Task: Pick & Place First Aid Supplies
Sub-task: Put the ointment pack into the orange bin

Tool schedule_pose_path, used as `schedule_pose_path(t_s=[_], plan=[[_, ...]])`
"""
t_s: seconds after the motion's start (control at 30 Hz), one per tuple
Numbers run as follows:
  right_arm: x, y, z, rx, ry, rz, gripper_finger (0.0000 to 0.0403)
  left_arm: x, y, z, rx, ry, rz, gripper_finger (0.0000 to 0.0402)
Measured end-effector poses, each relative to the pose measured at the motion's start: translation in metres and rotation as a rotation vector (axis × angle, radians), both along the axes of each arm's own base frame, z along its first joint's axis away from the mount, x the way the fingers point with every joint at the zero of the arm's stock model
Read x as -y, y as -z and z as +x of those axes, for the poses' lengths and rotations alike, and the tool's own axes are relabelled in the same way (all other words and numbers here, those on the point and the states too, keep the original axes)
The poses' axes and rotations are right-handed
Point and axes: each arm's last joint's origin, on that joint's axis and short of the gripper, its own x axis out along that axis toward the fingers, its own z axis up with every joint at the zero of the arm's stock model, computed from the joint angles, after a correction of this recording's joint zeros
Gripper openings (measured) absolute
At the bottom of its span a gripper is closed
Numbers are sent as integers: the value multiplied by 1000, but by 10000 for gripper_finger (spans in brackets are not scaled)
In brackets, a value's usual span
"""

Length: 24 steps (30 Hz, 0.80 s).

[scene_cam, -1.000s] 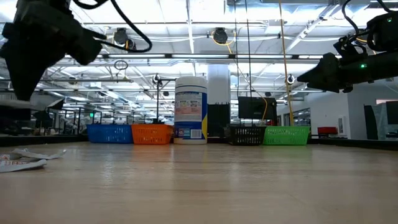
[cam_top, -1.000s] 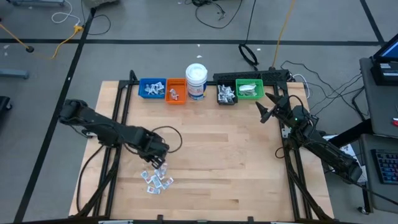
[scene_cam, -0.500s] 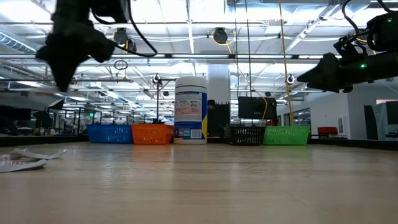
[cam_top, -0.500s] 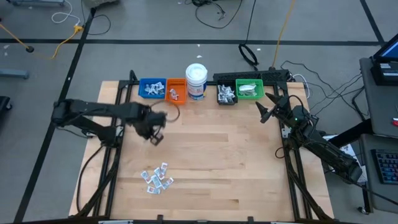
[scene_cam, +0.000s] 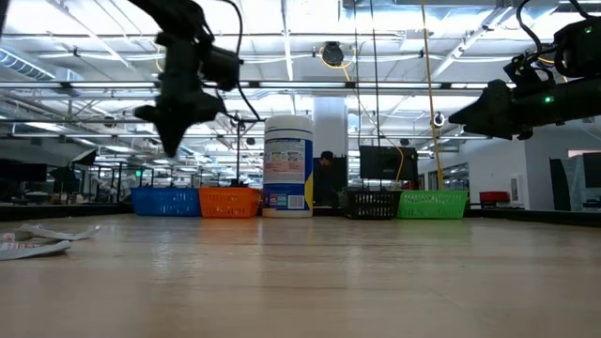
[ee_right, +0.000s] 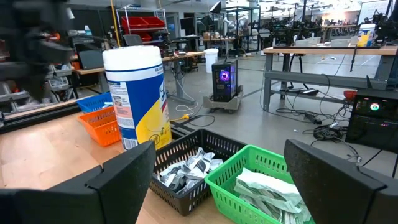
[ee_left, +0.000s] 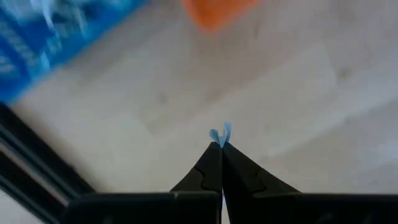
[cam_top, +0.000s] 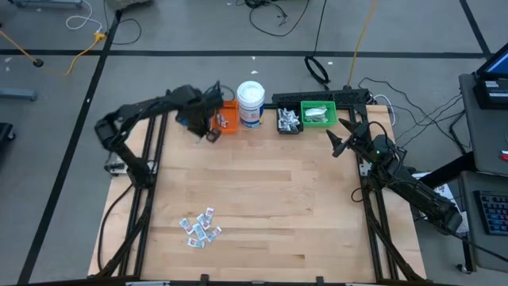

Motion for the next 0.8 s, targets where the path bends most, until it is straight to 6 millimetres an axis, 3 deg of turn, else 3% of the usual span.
schedule_pose_path(t_s=[0.23, 0.47, 0.63, 0.8], plan=[[0, 0, 0, 0, 0, 0, 352, -64, 3, 24, 16, 22, 8, 0], [0, 0, 0, 0, 0, 0, 352, -113, 9, 46, 36, 48, 24, 0], [0, 0, 0, 0, 0, 0, 352, -137, 12, 56, 62, 43, 46, 2], [0, 0, 0, 0, 0, 0, 352, -145, 11, 59, 87, -27, 84, 35]])
